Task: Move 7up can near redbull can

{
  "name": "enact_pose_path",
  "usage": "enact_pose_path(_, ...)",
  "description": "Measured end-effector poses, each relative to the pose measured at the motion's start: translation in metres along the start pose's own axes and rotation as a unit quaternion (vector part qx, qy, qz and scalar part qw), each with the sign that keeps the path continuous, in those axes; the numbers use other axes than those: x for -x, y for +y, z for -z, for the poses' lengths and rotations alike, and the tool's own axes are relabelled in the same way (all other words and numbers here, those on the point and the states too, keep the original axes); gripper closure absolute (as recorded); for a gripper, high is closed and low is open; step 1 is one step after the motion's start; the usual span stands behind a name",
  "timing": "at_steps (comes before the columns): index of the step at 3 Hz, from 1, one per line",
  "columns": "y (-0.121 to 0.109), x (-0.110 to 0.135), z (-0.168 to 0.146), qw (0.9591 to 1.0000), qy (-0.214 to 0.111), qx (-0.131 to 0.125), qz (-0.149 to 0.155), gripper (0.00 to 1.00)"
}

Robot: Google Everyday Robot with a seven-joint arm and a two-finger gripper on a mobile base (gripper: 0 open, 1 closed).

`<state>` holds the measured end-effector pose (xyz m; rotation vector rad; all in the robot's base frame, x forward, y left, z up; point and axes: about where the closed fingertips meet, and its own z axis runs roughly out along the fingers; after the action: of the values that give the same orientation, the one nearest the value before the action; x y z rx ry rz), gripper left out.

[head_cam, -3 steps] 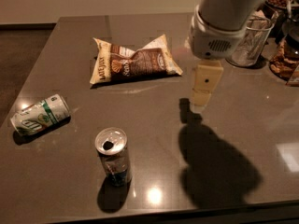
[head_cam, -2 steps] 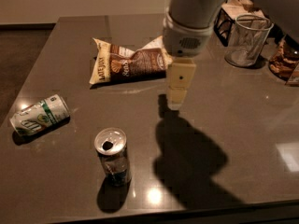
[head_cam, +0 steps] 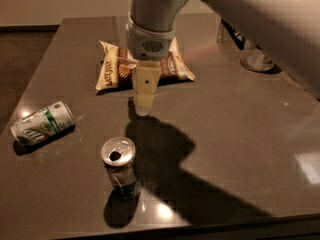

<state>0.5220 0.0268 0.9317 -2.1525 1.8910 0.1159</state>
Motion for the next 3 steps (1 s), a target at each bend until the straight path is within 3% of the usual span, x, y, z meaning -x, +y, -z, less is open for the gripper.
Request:
enact_pose_path(1, -0.005, 0.047, -0.024, 0.999, -0.027, 0.014, 0.033, 0.0)
enact_pose_path(3, -0.001, 0.13, -0.066, 0.9926, -0.05, 0.046, 0.101, 0.0)
